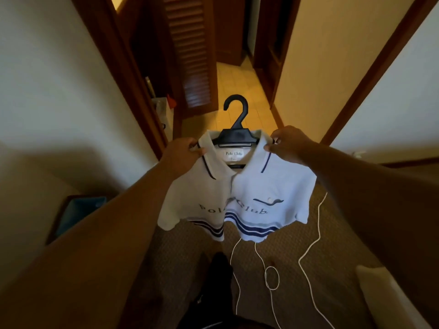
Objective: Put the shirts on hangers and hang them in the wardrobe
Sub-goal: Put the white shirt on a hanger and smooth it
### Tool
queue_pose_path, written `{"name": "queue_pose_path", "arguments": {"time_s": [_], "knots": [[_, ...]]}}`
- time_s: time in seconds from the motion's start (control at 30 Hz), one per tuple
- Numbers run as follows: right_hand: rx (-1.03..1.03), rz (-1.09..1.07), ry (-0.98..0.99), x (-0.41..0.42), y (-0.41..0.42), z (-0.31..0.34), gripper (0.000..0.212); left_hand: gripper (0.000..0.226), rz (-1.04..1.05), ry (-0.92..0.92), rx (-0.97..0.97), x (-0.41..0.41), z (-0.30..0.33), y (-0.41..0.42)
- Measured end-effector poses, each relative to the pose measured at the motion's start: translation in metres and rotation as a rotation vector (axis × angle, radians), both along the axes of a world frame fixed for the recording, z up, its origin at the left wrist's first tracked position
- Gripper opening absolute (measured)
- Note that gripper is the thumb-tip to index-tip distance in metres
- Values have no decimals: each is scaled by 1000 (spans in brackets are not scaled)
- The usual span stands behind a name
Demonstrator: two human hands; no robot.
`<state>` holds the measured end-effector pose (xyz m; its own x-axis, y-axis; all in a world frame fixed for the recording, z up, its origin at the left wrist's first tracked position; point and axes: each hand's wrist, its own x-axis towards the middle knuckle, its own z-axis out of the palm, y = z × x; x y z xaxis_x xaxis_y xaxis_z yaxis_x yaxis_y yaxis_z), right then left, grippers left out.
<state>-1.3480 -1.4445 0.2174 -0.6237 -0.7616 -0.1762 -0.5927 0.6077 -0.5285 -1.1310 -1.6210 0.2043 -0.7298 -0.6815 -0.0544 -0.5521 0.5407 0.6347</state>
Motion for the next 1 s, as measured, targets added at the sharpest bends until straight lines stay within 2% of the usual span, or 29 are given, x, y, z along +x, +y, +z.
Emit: {"name": "queue_pose_path", "arguments": {"time_s": [0.27,0.43,0.8,1.0], "knots": [[47,-80,-85,-139,-92,-29,39,27,-87,-75,47,-156,-43,-110],[57,-123,-103,-216,-150,-36,22,32,-117,-107,68,-240,-46,-173],[51,-77,-147,-433,-291,-52,26,38,-14,-94,117,-457,-57,-306],[69,-13,-159,-565,-367,-47,18,20,35,-116,124,-578,-42,-372]]}}
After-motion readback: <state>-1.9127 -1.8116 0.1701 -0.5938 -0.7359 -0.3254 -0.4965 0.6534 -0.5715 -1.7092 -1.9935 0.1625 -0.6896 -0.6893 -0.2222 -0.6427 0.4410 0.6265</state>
